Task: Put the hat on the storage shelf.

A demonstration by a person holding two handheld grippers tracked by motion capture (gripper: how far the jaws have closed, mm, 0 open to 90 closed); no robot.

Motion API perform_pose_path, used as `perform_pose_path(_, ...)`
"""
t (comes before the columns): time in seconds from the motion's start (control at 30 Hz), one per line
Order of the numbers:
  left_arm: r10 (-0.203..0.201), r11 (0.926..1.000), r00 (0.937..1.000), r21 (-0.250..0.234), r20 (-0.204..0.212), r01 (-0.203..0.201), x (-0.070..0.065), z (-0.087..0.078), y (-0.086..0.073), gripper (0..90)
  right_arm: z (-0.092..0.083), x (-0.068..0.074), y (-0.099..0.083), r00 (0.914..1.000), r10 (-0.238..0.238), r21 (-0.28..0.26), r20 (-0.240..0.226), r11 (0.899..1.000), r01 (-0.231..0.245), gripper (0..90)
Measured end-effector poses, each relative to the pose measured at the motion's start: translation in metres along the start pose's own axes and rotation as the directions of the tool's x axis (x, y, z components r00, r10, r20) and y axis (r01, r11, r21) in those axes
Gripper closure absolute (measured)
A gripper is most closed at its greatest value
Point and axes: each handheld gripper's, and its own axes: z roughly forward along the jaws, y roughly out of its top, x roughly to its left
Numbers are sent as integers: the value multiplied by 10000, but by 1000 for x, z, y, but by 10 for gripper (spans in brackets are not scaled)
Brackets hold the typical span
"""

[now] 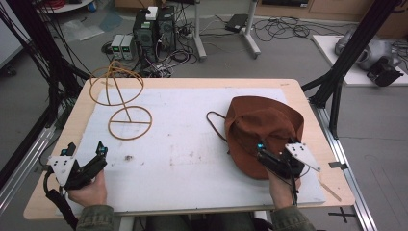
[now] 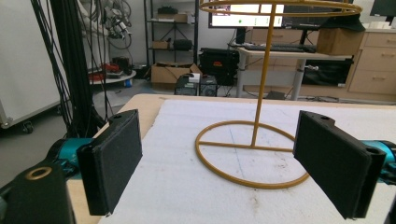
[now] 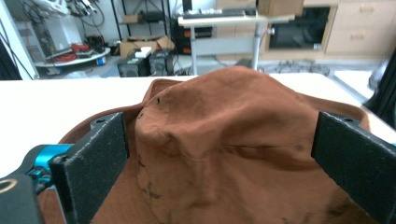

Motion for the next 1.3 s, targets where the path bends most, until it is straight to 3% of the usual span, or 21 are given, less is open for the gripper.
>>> perform_pose_path(0.13, -53, 10000, 10000, 14, 64, 53, -1, 2, 0, 158, 17, 13, 6, 9987, 363, 487, 349, 9981, -379, 33)
perform_pose_path(0.3, -124, 9999, 9999, 11, 111, 124, -1, 3, -1, 158, 39, 26, 5, 9958, -8, 1017, 913, 9948, -85, 33)
perform_pose_path(0.47, -210, 9998, 9997, -22, 120, 210, 0, 3, -1, 158, 52, 24, 0, 9919, 321, 1475, 1227, 9878, -502, 34)
perform_pose_path(0.83, -258, 9997, 9995, -18, 166, 258, 0, 4, -1, 158, 67, 21, -16, 9871, -80, 2066, 1600, 9781, -256, 34)
perform_pose_path(1.0, -376, 9993, 9989, -48, 296, 378, 1, 4, -2, 159, 73, 17, -18, 9840, 134, 2127, 1776, 9758, -517, 69)
perform_pose_path(1.13, -552, 9984, 9979, -74, 325, 555, 2, 4, -2, 163, 77, 17, -20, 9799, 113, 2172, 1992, 9746, -554, 343)
perform_pose_path(1.2, -559, 9984, 9979, -81, 318, 562, 3, 4, -2, 163, 79, 17, -21, 9767, 187, 2264, 2139, 9716, -682, 525)
perform_pose_path(1.3, -568, 9983, 9978, -80, 342, 571, 3, 4, -2, 163, 81, 16, -23, 9795, 314, 2543, 1990, 9636, -826, 794)
